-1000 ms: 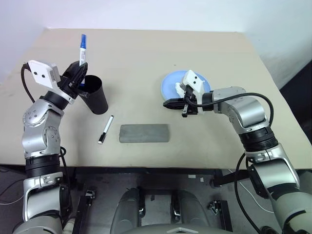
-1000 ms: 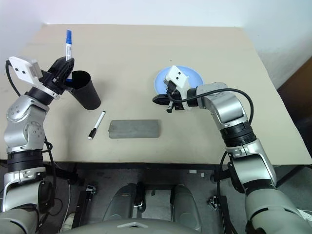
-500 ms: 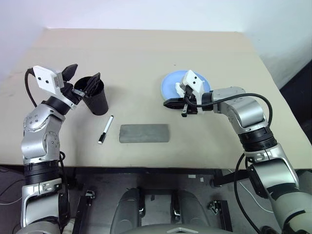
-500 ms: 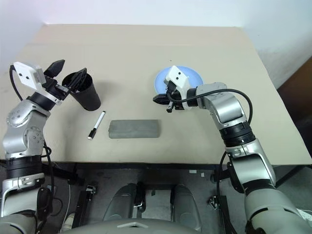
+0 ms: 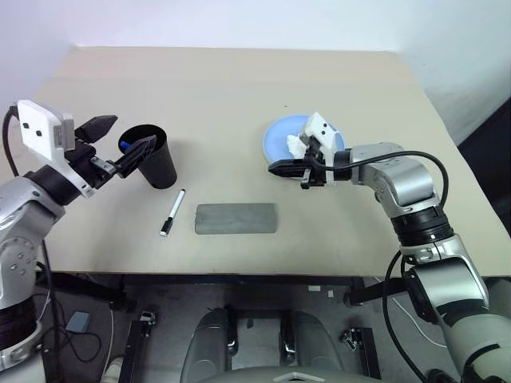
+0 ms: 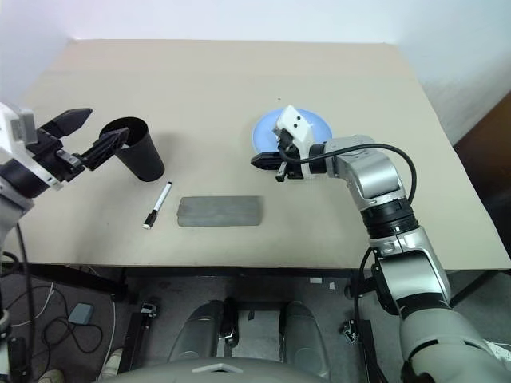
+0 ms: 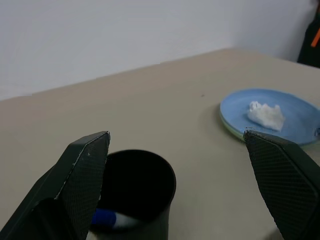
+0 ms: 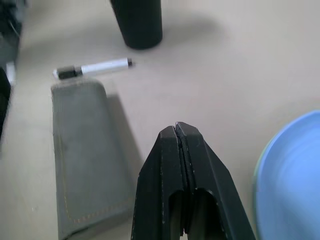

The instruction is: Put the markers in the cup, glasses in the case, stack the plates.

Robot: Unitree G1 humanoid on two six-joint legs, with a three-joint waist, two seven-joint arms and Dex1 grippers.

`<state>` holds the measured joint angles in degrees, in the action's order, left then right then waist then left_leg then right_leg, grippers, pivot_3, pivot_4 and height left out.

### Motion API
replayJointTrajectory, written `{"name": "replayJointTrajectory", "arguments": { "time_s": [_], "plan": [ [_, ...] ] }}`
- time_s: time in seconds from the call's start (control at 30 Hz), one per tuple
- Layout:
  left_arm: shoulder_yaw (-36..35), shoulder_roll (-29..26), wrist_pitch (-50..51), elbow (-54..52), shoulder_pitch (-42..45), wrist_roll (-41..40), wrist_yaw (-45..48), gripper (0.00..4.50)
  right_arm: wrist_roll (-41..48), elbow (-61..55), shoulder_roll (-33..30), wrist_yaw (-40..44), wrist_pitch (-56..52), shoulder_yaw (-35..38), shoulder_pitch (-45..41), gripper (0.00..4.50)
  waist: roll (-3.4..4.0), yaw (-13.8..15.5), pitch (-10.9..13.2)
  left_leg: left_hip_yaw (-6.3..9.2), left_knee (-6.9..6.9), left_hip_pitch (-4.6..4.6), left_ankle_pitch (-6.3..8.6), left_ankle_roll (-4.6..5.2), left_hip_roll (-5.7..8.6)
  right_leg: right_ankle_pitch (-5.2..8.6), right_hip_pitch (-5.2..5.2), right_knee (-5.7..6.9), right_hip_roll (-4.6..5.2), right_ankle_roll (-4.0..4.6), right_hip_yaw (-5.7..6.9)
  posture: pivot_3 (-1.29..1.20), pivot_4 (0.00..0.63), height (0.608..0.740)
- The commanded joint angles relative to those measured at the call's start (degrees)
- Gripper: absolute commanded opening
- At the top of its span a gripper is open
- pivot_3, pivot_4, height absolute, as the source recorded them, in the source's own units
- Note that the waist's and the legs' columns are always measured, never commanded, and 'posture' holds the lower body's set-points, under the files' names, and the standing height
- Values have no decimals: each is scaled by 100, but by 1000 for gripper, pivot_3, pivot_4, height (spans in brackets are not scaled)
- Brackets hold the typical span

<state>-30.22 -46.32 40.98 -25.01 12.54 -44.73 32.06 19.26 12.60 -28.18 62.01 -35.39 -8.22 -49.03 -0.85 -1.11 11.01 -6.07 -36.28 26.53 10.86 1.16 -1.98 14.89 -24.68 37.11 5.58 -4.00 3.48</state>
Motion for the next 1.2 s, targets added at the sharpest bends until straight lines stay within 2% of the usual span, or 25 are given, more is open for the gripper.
{"name": "replayJointTrajectory", "arguments": {
  "time_s": [0.03, 0.13, 0.27, 0.3, 0.33, 0.5, 0.57, 0.7, 0.9, 1.2],
  "plan": [
    [-604, -223, 551, -468, -319, -608, -78, 4474, 218, -64, -50, 154, 414, 406, -145, 0, 0, -4, 0, 0, 4, -1, 0, 0, 1, 0, 0, -3, 0, 0, -1, 0, 150, 711],
    [-1051, -313, 1094, -624, -972, -1089, -8, 4474, 412, -45, -113, 348, 274, 520, -128, 0, 1, -10, 0, -1, 14, -1, 0, -1, -1, 0, -5, -6, -1, 0, -2, 0, 150, 711],
    [-1138, -388, 1313, -796, -1741, -1096, 91, 4474, 555, -173, -234, 559, 166, 557, -41, 0, 3, -28, 2, -2, 19, 1, 0, -3, -1, 2, -17, -7, 0, 3, -8, 0, 150, 711],
    [-1080, -392, 1346, -815, -1850, -1075, 64, 4500, 528, -233, -276, 595, 214, 528, 9, 383, 3, -12, 2, -2, 21, 1, 0, -3, -1, 2, -30, -8, 2, 4, -8, 0, 150, 711],
    [-998, -378, 1355, -831, -1906, -1056, 27, 4500, 541, -273, -301, 624, 202, 523, 42, 558, 3, -2, 2, -2, 22, 0, 1, -4, -1, 2, -36, -9, 4, 6, -8, 0, 150, 711],
    [-434, -252, 1189, -857, -1835, -745, -201, 4500, 697, -474, -350, 635, 39, 631, 107, 2325, 4, 2, 2, -7, 50, 7, 2, -4, 2, -26, -44, -44, 7, 50, -11, 0, 150, 711],
    [-238, -194, 1170, -794, -1684, -619, -364, 4500, 580, -507, -365, 503, 150, 591, 141, 3070, 2, 2, 1, -18, 88, 7, 2, -4, 3, -48, -49, -81, 6, 79, -11, 0, 150, 711],
    [284, -229, 1445, -591, -1262, -370, -726, 4500, 439, -512, -387, 291, 179, 515, 187, 4471, 2, 17, 1, -25, 107, 6, -5, -13, 2, -51, -57, -89, 4, 82, -10, 0, 150, 711],
    [1009, -146, 2233, -257, -434, -97, -1457, 4500, 338, -596, -473, 158, 169, 488, 239, 4471, 2, 5, 1, -26, 96, 15, -13, -19, 1, -52, -42, -89, -4, 78, -13, 0, 150, 711],
    [1697, 402, 3603, 155, 577, 171, -2285, 4500, 202, -728, -526, -21, 143, 437, 339, 4471, 1, 20, 1, -26, 41, 14, -14, -13, -12, -66, -14, -86, -23, 47, -2, 0, 150, 711]
  ]
}}
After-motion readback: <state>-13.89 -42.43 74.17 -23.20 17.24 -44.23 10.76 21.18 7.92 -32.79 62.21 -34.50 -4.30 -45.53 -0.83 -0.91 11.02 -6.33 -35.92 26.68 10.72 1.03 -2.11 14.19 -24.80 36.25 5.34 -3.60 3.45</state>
